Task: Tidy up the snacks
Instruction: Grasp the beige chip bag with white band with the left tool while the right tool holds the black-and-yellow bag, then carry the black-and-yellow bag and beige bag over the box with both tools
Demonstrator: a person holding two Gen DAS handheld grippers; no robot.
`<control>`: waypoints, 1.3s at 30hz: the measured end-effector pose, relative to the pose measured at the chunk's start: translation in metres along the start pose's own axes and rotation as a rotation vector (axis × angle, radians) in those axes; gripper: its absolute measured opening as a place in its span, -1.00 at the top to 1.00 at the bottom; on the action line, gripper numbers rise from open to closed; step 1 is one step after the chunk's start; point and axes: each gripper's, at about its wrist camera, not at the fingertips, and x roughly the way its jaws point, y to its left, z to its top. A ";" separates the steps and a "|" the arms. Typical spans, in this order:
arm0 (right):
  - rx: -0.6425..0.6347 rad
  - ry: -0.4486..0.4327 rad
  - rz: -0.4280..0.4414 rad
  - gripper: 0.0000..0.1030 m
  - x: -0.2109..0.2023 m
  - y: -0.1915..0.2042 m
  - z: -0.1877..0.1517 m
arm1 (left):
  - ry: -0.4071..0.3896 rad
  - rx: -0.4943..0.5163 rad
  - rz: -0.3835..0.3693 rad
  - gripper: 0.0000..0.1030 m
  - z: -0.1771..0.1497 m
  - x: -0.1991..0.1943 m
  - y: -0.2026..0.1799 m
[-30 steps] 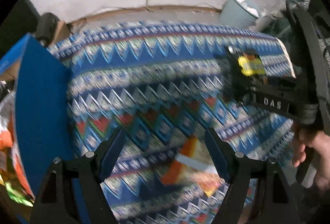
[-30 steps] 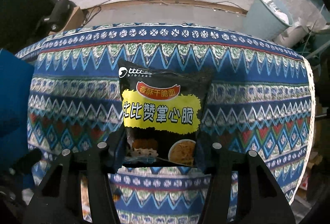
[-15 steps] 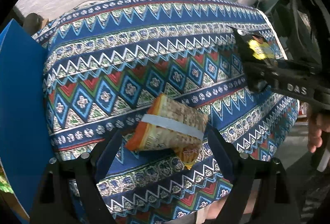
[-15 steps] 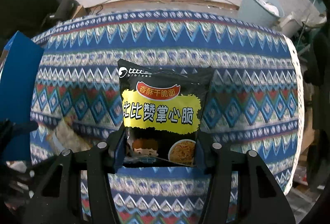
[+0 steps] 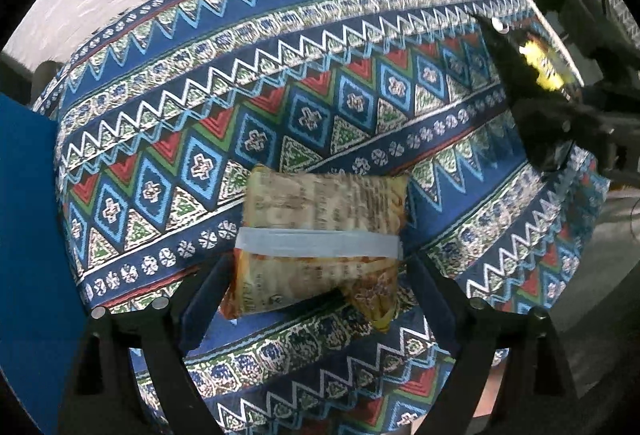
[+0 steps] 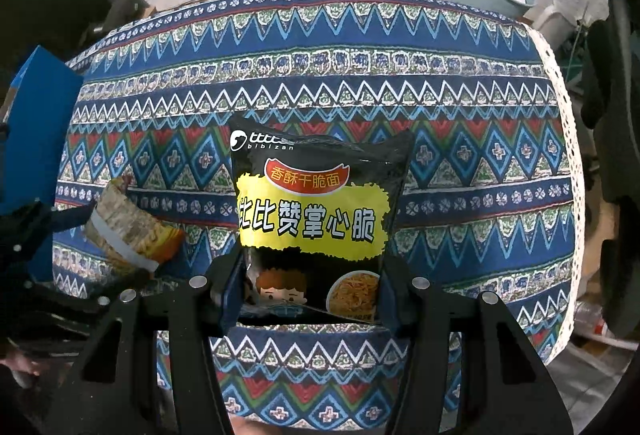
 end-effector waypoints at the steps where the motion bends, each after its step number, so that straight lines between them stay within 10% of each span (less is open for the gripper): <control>1: 0.001 0.001 0.001 -0.04 0.001 0.001 0.001 | 0.002 0.002 0.002 -0.74 0.000 0.002 0.000; 17: -0.043 0.005 0.011 -0.04 0.014 0.028 0.010 | -0.065 0.029 0.045 -0.11 0.004 -0.008 0.013; 39: -0.152 -0.153 0.004 -0.04 -0.041 0.072 0.032 | -0.298 -0.038 0.169 -0.03 -0.007 -0.097 0.049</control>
